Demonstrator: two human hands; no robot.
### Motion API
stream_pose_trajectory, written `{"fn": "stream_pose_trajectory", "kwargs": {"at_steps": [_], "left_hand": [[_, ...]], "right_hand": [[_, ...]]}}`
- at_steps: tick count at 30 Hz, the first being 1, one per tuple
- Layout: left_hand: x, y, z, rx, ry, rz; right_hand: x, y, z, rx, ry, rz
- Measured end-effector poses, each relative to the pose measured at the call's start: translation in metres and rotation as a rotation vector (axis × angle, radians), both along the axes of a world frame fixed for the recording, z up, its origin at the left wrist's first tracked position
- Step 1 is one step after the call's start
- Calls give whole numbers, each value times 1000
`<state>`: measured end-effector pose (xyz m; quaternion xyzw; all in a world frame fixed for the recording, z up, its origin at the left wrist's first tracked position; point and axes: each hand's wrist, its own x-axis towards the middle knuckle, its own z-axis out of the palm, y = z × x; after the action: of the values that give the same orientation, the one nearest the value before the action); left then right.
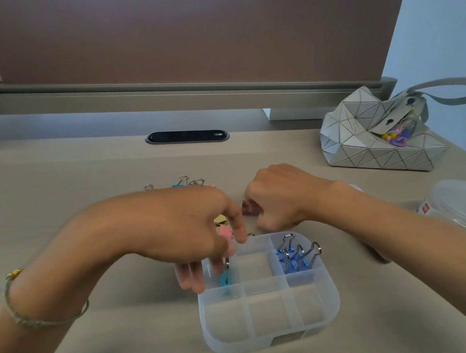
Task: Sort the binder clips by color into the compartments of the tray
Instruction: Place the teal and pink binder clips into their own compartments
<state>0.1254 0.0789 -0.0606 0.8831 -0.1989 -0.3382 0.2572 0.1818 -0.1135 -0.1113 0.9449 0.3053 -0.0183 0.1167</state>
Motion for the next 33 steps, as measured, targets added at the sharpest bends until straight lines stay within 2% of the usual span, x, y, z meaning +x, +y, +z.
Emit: {"fn": "stream_pose_trajectory", "kwargs": {"at_steps": [4, 8, 10, 13, 16, 20, 24, 26, 29, 31, 33], "left_hand": [[2, 3, 3, -1, 13, -4], [6, 9, 9, -41, -13, 20], [11, 15, 9, -20, -54, 44], [18, 22, 2, 97, -134, 71], [22, 21, -6, 178, -163, 95], [24, 17, -15, 162, -128, 99], [24, 16, -16, 156, -137, 93], [26, 13, -19, 153, -266, 73], [31, 5, -28, 69, -633, 33], [34, 0, -34, 21, -704, 10], [36, -1, -39, 46, -702, -30]], "right_hand": [[2, -10, 9, 206, 86, -149], [-22, -11, 48, 426, 117, -228], [-41, -8, 69, 483, 192, -233], [-66, 0, 83, 466, 341, -252], [-76, 12, 77, 384, 361, -281], [-76, 26, 66, 293, 385, -293], [-72, 33, 55, 289, 436, -286], [-69, 34, 51, 295, 474, -288], [-65, 29, 55, 355, 556, -330], [-53, 21, 60, 427, 535, -375], [-34, 14, 57, 415, 411, -353]]}}
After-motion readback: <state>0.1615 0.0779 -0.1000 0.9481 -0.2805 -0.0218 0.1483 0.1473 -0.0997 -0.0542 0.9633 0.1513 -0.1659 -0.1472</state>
